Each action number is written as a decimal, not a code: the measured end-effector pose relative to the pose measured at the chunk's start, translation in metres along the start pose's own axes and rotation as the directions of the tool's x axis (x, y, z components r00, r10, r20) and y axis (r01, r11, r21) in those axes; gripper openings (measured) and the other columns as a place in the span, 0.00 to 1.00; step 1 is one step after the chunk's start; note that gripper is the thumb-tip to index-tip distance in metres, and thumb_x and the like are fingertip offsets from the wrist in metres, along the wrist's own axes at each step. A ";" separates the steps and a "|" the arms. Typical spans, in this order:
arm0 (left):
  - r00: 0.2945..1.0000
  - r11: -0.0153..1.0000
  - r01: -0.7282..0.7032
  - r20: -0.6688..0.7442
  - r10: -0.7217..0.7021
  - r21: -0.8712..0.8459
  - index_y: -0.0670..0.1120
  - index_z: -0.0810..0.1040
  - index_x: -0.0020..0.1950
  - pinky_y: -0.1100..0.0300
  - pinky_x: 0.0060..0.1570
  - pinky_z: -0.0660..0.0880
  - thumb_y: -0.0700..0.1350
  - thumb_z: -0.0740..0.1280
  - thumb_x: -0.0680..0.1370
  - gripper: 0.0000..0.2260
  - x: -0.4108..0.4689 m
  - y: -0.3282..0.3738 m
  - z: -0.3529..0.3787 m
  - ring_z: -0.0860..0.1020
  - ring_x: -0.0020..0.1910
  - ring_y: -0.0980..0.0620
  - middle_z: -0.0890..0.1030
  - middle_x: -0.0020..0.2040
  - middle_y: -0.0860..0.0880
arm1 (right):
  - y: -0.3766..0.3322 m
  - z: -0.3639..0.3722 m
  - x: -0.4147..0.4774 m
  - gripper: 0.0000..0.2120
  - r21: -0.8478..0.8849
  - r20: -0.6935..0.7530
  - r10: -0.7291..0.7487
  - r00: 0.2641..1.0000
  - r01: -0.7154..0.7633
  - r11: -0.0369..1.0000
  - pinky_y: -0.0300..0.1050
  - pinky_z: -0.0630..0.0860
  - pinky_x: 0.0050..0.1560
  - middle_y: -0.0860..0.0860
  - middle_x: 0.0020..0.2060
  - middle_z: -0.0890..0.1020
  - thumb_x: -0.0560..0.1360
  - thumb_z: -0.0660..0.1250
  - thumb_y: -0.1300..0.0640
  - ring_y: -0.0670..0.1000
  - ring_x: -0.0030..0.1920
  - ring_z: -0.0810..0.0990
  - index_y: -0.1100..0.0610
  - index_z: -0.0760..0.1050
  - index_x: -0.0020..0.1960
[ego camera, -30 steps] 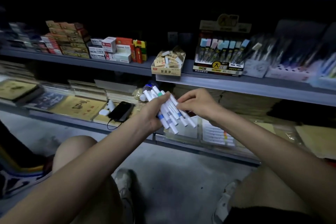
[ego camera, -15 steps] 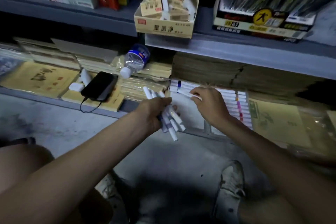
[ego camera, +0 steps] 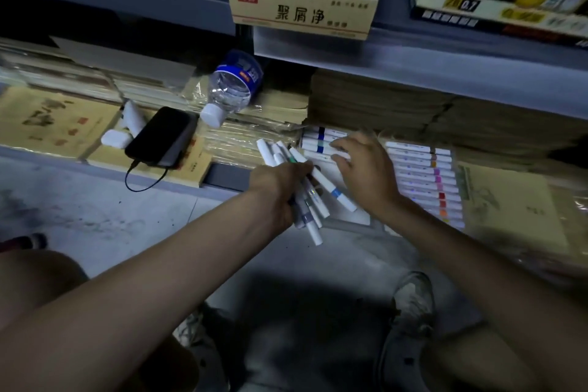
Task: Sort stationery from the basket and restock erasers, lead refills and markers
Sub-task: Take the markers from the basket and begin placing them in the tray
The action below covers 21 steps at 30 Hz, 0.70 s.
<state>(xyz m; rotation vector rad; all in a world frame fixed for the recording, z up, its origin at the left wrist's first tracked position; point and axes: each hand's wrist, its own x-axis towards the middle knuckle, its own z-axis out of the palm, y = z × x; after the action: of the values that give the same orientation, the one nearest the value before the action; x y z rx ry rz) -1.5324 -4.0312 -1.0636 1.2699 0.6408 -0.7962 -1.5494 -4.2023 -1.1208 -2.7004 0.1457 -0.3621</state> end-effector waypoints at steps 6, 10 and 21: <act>1.000 1.000 0.017 -0.021 -0.017 -0.011 0.41 0.79 0.53 0.56 0.33 0.81 0.42 0.72 0.79 0.06 0.005 -0.001 -0.016 0.81 0.33 0.47 0.82 0.38 0.44 | -0.044 -0.061 -0.008 0.08 0.458 0.496 0.198 0.846 -0.449 0.767 0.42 0.82 0.41 0.51 0.38 0.87 0.72 0.79 0.51 0.47 0.38 0.84 0.54 0.85 0.47; 1.000 1.000 0.025 0.011 -0.025 0.017 0.42 0.81 0.44 0.50 0.44 0.82 0.42 0.72 0.79 0.06 0.006 -0.010 -0.016 0.81 0.36 0.45 0.83 0.38 0.44 | -0.056 -0.060 -0.027 0.09 0.409 0.447 0.145 0.883 -0.346 0.845 0.54 0.84 0.48 0.53 0.35 0.86 0.67 0.81 0.63 0.55 0.39 0.86 0.55 0.85 0.44; 0.998 0.997 0.062 0.009 -0.062 -0.048 0.39 0.79 0.55 0.56 0.32 0.83 0.40 0.69 0.81 0.05 0.002 -0.009 -0.014 0.81 0.37 0.46 0.82 0.42 0.41 | -0.028 -0.043 -0.018 0.08 0.011 0.234 -0.004 0.972 0.001 1.000 0.48 0.81 0.45 0.48 0.44 0.86 0.73 0.73 0.57 0.52 0.45 0.84 0.52 0.85 0.51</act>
<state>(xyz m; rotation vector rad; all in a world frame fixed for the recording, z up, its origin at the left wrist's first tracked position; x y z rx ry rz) -1.5379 -4.0186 -1.0732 1.2078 0.6917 -0.8317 -1.5774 -4.1903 -1.0751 -2.7073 0.0715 -0.0430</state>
